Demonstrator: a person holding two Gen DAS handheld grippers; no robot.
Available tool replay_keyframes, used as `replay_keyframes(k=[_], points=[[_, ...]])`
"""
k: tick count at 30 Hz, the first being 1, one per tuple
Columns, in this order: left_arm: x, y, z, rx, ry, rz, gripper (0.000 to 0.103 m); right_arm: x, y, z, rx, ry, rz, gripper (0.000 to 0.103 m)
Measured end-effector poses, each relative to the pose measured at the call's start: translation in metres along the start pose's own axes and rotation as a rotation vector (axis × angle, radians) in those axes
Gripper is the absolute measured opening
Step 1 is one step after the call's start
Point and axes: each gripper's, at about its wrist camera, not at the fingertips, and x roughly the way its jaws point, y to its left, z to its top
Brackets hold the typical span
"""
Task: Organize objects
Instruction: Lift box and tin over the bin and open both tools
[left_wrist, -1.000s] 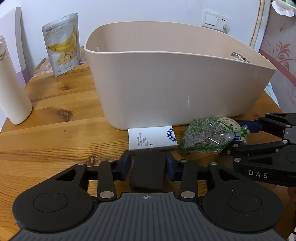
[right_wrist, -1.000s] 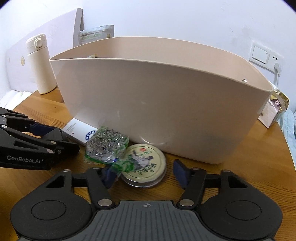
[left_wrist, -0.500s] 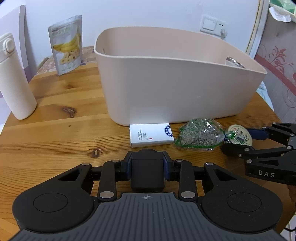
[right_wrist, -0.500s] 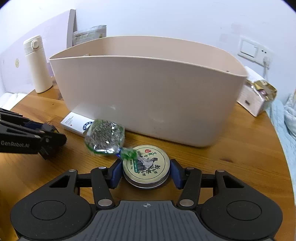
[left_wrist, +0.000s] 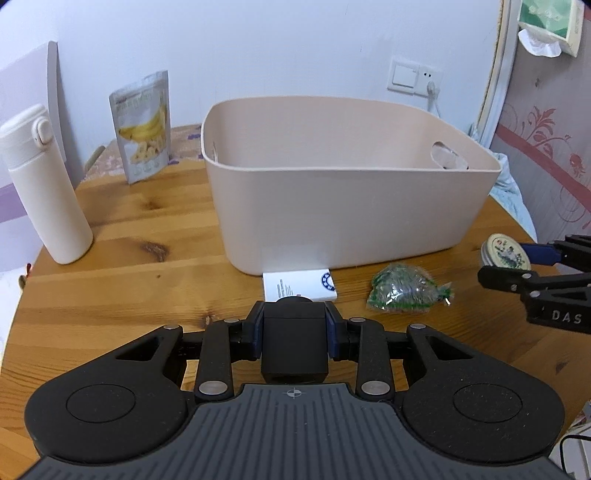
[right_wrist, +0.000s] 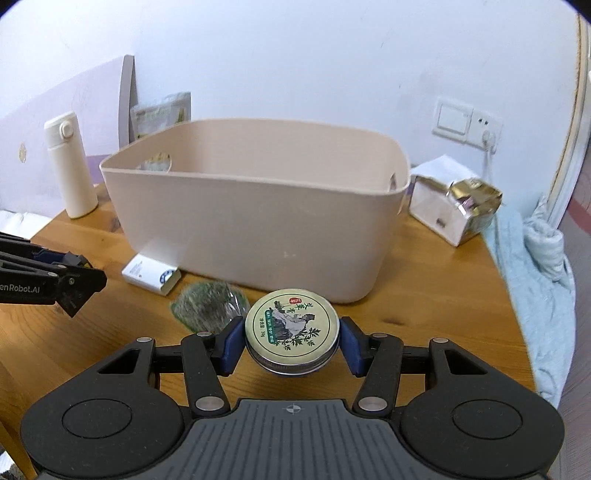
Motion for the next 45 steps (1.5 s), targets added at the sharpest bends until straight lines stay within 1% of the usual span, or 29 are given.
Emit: replay_keyframes(k=[8, 16, 20, 27, 32, 39, 42, 45], points=[[-0.02, -0.001, 0.015, 0.026, -0.062, 0.005, 0.032, -0.026, -0.002, 0.017, -0.009, -0.083, -0.009, 0.052], [-0.033, -0.004, 0.042, 0.041, -0.137, 0.002, 0.032, -0.043, -0.006, 0.044, -0.015, -0.174, -0.025, 0.052], [-0.031, -0.005, 0.059, 0.045, -0.165, 0.005, 0.032, -0.044, -0.009, 0.058, -0.013, -0.208, -0.029, 0.052], [-0.017, -0.007, 0.087, 0.056, -0.194, 0.02, 0.032, -0.034, -0.014, 0.076, 0.005, -0.236, -0.018, 0.052], [0.004, -0.011, 0.103, 0.069, -0.184, 0.038, 0.032, -0.019, -0.016, 0.087, 0.019, -0.223, 0.009, 0.052], [0.036, -0.018, 0.118, 0.095, -0.163, 0.052, 0.032, 0.001, -0.012, 0.098, 0.007, -0.203, 0.01, 0.052], [0.055, -0.023, 0.12, 0.135, -0.137, 0.074, 0.032, 0.01, -0.011, 0.103, -0.002, -0.189, 0.013, 0.052], [0.072, -0.023, 0.122, 0.133, -0.104, 0.069, 0.032, 0.023, -0.011, 0.108, -0.016, -0.165, 0.016, 0.052]])
